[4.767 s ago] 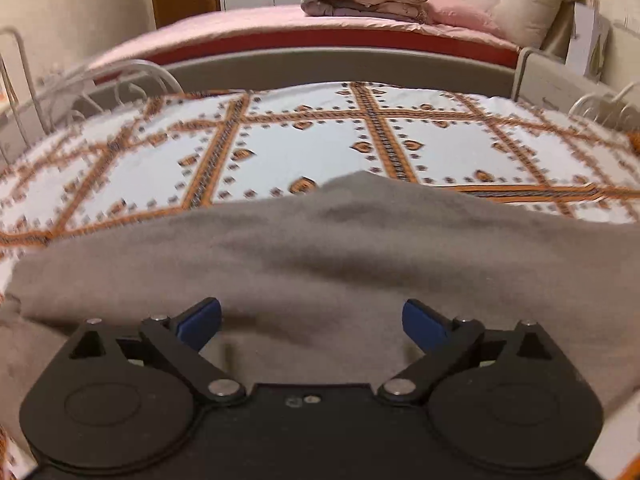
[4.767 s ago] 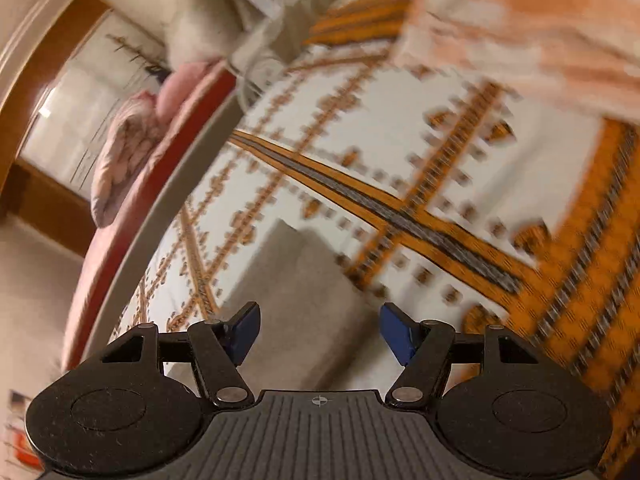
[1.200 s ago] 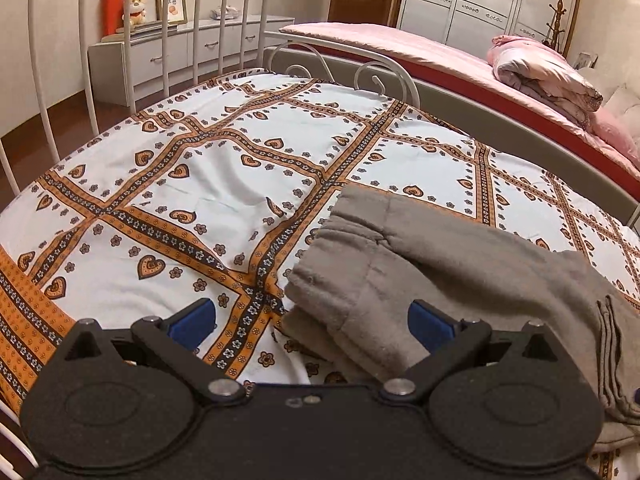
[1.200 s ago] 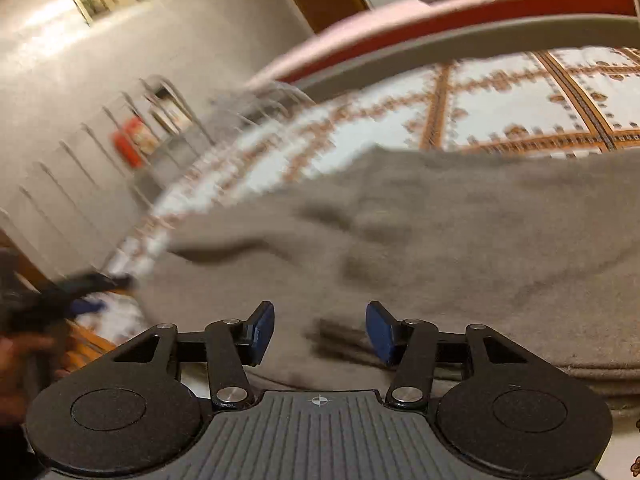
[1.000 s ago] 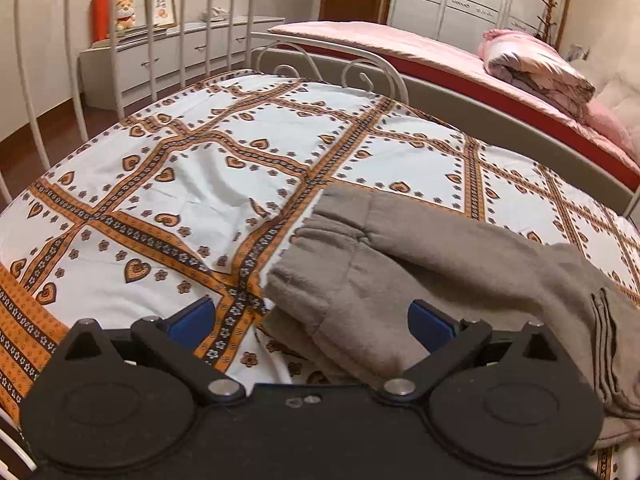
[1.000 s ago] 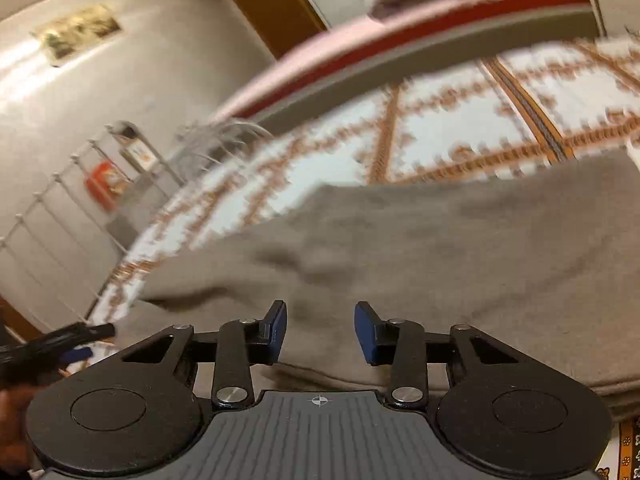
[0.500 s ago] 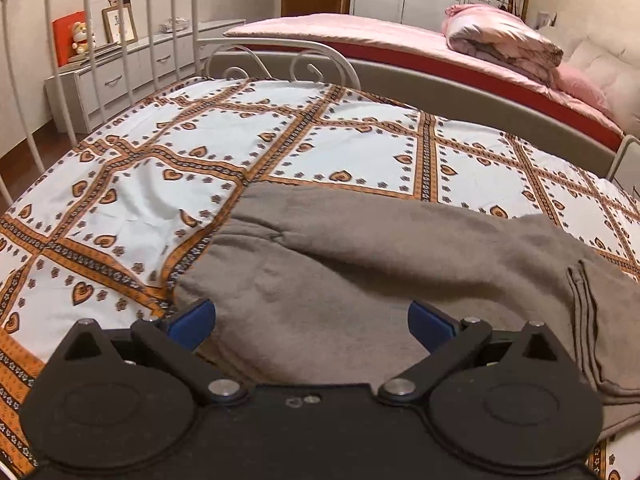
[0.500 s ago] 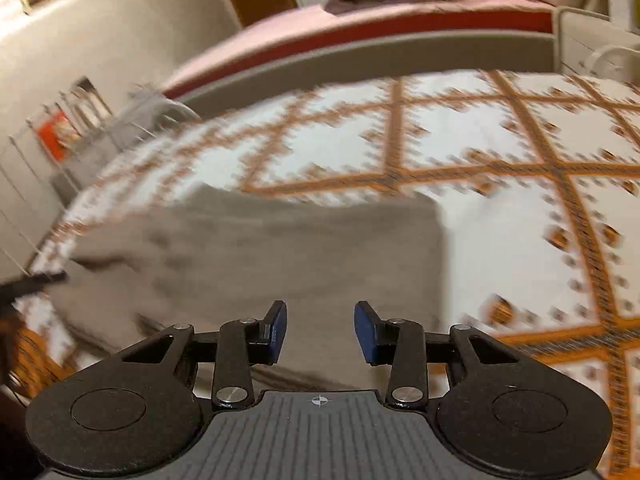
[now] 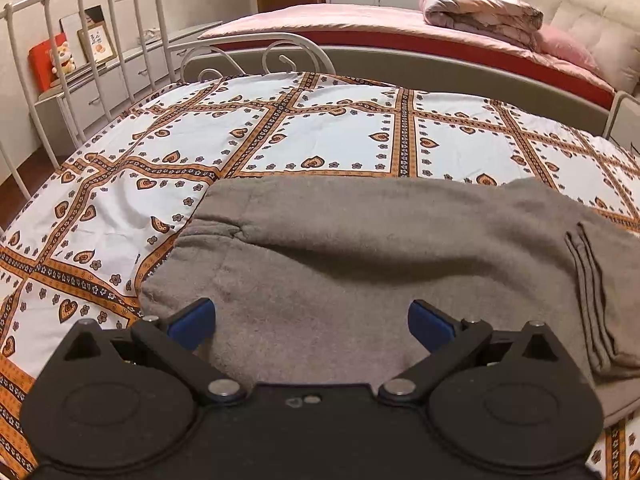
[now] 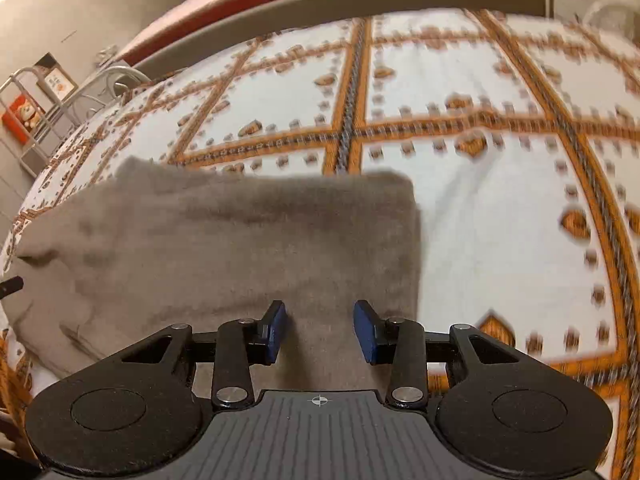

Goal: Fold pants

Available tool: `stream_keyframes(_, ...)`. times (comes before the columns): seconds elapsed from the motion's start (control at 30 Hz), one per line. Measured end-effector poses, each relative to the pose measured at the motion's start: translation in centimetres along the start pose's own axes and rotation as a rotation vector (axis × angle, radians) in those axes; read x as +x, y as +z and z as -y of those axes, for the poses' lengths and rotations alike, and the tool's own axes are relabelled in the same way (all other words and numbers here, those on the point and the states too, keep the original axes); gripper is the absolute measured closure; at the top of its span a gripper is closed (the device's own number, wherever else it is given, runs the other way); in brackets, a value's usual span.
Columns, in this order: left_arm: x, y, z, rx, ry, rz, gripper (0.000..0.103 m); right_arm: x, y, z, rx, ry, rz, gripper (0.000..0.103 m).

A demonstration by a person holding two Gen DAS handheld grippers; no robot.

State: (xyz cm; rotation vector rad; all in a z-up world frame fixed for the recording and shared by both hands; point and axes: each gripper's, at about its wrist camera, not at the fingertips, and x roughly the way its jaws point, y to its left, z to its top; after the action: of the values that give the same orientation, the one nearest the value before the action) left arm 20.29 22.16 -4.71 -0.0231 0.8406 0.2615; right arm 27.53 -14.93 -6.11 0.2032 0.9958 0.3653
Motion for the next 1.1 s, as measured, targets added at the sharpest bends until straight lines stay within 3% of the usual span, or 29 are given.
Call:
stream_keyframes(0.13, 0.1, -0.2, 0.1, 0.03, -0.001, 0.001, 0.006, -1.2, 2.4, -0.6, -0.016, 0.014, 0.15, 0.064)
stream_keyframes(0.17, 0.1, -0.2, 0.1, 0.035, 0.0, 0.0, 0.006, -0.8, 2.9, -0.6, -0.007, 0.002, 0.149, 0.064)
stream_keyframes(0.27, 0.3, -0.3, 0.3, 0.051, 0.004, -0.003, 0.006, 3.6, 3.4, 0.9, 0.047, -0.013, 0.012, 0.064)
stream_keyframes(0.4, 0.6, -0.1, 0.5, 0.051, 0.007, -0.005, 0.006, 3.1, 3.7, 0.7, 0.018, -0.017, 0.025, 0.064)
stream_keyframes(0.53, 0.3, 0.0, 0.4, 0.041, 0.021, 0.006, 0.006, 0.1, 2.7, 0.7, 0.02, 0.019, 0.101, 0.063)
stream_keyframes(0.67, -0.3, -0.6, -1.7, -0.011, 0.056, -0.002, 0.006, -2.7, 1.0, 1.2, 0.024, 0.042, 0.125, 0.063)
stream_keyframes(0.73, -0.3, -0.9, -2.8, -0.036, 0.073, -0.022, 0.006, -3.5, 0.3, 0.8, 0.024, 0.056, 0.122, 0.063)
stream_keyframes(0.8, -0.5, -1.2, -3.4, -0.032, 0.09, -0.03, 0.006, -2.7, -0.8, -0.3, -0.01, 0.076, 0.052, 0.063)
stream_keyframes(0.87, -0.6, -1.4, -3.6, -0.018, 0.102, -0.039, 0.006, -0.4, -2.5, -1.6, -0.073, 0.029, -0.058, 0.054)
stream_keyframes(0.93, -1.0, -1.6, -3.7, -0.005, 0.107, -0.034, 0.006, -0.3, -3.2, -2.9, -0.149, 0.028, -0.035, 0.037)
stream_keyframes(1.1, -1.7, -1.8, -3.8, 0.017, 0.113, -0.015, 0.006, -2.3, -3.2, -3.6, -0.116, 0.089, 0.009, 0.035)
